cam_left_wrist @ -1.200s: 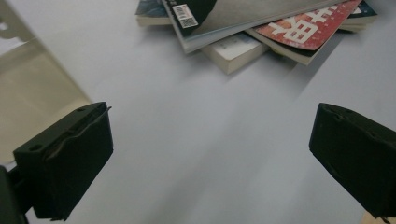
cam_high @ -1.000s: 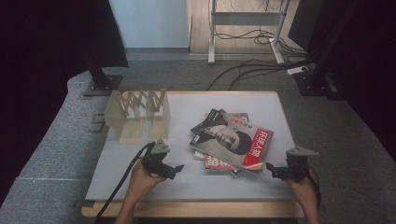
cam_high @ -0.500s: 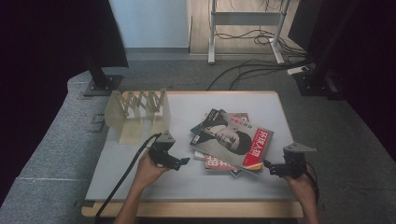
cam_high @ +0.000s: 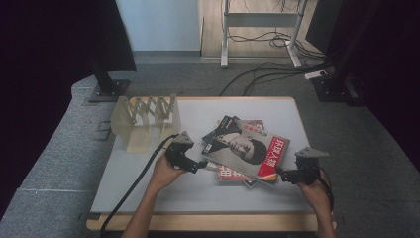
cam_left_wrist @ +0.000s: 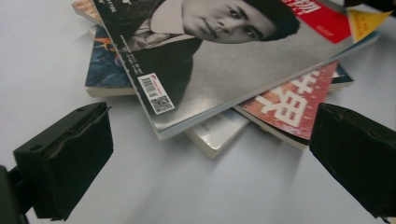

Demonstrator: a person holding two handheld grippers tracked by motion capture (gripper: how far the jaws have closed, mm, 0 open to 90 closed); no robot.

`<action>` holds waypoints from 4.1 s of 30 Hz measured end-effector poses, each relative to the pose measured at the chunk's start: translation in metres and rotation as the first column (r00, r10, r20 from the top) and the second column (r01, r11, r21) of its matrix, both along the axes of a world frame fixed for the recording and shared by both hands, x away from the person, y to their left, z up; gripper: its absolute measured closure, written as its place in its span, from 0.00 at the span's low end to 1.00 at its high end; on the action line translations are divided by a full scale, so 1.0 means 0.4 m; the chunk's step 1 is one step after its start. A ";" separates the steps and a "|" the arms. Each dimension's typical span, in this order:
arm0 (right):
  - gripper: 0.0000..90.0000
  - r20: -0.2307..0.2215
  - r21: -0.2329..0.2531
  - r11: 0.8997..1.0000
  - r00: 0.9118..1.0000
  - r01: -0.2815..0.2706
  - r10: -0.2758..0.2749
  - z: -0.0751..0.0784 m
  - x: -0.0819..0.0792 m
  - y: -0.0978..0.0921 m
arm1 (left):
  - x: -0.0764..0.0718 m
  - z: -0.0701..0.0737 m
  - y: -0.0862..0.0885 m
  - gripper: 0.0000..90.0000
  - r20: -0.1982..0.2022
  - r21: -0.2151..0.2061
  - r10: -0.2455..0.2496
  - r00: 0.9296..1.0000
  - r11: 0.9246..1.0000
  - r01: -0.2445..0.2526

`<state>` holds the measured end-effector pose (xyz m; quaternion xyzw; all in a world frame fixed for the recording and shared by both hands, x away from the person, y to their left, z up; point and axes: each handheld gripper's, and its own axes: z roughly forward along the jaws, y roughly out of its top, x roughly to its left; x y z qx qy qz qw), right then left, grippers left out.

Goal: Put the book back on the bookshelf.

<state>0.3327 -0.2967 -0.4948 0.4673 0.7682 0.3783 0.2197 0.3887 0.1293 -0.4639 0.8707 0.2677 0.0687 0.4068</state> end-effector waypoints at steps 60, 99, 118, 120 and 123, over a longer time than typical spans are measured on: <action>0.00 -0.064 0.044 0.999 0.998 -0.010 0.013 -0.039 0.145 0.023 | 0.090 -0.093 -0.157 0.00 -0.020 0.015 -0.043 0.999 0.999 0.044; 0.00 -0.082 0.071 0.997 0.996 -0.022 0.028 -0.044 0.197 0.036 | 0.093 -0.109 -0.128 0.00 -0.072 0.047 0.033 0.997 0.998 -0.029; 0.00 -0.083 0.059 0.996 0.994 -0.065 0.070 -0.041 0.237 0.058 | -0.023 -0.121 -0.119 0.00 -0.065 0.101 -0.008 0.998 0.995 0.015; 0.00 -0.085 0.048 0.997 0.994 -0.069 0.072 -0.038 0.242 0.064 | -0.036 -0.120 -0.118 0.00 -0.071 0.099 -0.013 0.997 0.995 0.020; 0.00 -0.086 0.037 0.997 0.993 -0.073 0.076 -0.035 0.251 0.072 | -0.061 -0.120 -0.121 0.00 -0.071 0.109 -0.031 0.997 0.993 0.038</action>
